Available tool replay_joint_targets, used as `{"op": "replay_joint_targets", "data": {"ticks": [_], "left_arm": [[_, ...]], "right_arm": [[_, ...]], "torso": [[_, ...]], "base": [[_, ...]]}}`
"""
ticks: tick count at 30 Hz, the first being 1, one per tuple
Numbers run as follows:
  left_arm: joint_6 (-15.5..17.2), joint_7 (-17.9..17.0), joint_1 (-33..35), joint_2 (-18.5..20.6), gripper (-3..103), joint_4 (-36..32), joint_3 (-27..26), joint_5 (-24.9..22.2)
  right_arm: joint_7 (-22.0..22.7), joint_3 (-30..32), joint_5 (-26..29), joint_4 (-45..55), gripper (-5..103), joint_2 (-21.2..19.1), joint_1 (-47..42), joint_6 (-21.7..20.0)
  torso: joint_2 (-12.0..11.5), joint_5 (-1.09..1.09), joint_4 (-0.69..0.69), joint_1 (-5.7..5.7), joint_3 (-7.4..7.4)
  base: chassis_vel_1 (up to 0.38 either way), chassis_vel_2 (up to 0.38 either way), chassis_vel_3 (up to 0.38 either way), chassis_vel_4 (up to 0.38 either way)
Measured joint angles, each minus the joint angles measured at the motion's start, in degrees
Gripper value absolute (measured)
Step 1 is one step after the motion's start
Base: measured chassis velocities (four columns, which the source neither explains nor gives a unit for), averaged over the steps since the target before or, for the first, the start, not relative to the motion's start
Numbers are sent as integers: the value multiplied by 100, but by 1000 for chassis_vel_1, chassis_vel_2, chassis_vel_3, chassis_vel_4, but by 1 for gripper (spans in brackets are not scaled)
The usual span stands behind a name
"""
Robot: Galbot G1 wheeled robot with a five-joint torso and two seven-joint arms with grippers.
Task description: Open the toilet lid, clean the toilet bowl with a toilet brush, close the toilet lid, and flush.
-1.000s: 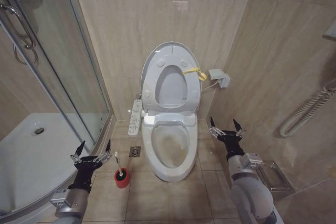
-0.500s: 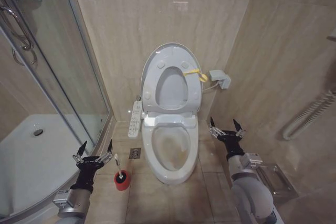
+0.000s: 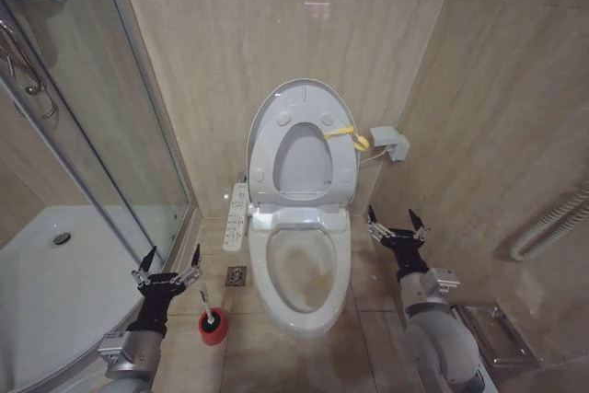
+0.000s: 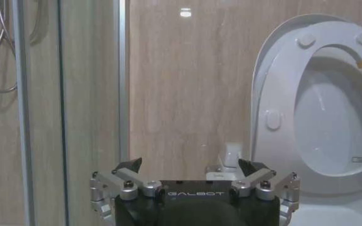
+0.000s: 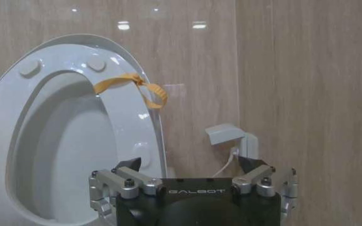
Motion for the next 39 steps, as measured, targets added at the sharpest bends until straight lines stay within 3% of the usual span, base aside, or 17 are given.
{"op": "replay_joint_targets", "data": {"ticks": [18, 26, 31, 36, 39], "left_arm": [[-179, -173, 96, -101, 100, 383, 136, 294], [-736, -399, 20, -72, 100, 1379, 179, 352], [-1248, -435, -203, -73, 100, 2353, 216, 367], [-1571, -329, -494, -48, 100, 3023, 246, 340], [-1753, -27, -771, 8, 100, 3500, 276, 197]], "right_arm": [[0, 0, 0, 0, 100, 0, 2, 0], [0, 0, 0, 0, 100, 0, 0, 0], [0, 0, 0, 0, 100, 0, 1, 0], [0, 0, 0, 0, 100, 0, 1, 0], [0, 0, 0, 0, 100, 0, 1, 0]], "torso": [[-1, 0, 0, 7, 3], [0, -1, 0, 1, 0], [0, -1, 1, 2, 1], [0, -1, 0, 3, 1], [0, -1, 0, 3, 1]], "base": [[-51, 40, 47, -35], [7, -14, -3, 7], [0, 0, 0, 0], [0, 0, 0, 0], [0, 0, 0, 0]]}}
